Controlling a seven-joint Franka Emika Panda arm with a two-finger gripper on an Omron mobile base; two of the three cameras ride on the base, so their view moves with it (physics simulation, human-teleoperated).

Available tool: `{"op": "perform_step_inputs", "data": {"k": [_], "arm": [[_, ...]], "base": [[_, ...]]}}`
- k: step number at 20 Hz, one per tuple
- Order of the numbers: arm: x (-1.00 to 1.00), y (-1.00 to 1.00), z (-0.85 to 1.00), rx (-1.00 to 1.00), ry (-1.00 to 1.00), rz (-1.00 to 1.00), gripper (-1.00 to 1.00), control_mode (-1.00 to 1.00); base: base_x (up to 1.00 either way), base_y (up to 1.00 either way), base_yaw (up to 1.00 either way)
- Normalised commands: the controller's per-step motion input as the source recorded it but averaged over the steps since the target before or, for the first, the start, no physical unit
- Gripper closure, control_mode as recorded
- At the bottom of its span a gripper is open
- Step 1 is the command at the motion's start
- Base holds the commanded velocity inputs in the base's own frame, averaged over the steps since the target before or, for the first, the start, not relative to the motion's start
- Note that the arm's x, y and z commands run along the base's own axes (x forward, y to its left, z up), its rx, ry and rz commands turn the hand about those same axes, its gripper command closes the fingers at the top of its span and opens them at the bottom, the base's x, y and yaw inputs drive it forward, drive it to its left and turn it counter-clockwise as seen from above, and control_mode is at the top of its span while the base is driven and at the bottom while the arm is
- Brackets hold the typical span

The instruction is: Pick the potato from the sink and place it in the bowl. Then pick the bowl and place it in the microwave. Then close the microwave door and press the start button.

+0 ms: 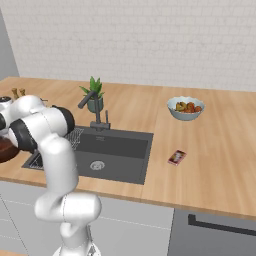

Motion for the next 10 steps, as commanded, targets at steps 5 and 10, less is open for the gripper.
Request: {"op": "perform_step_inputs", "data": {"k": [5, 10], "arm": [[0.00, -0.01, -0.27, 0.00, 0.00, 0.00, -1.00, -1.00], [0.00, 0.00, -0.23, 0.00, 0.00, 0.00, -1.00, -1.00]], "base": [[0.00, 0.00, 0.00], [0.00, 0.00, 0.00]]}}
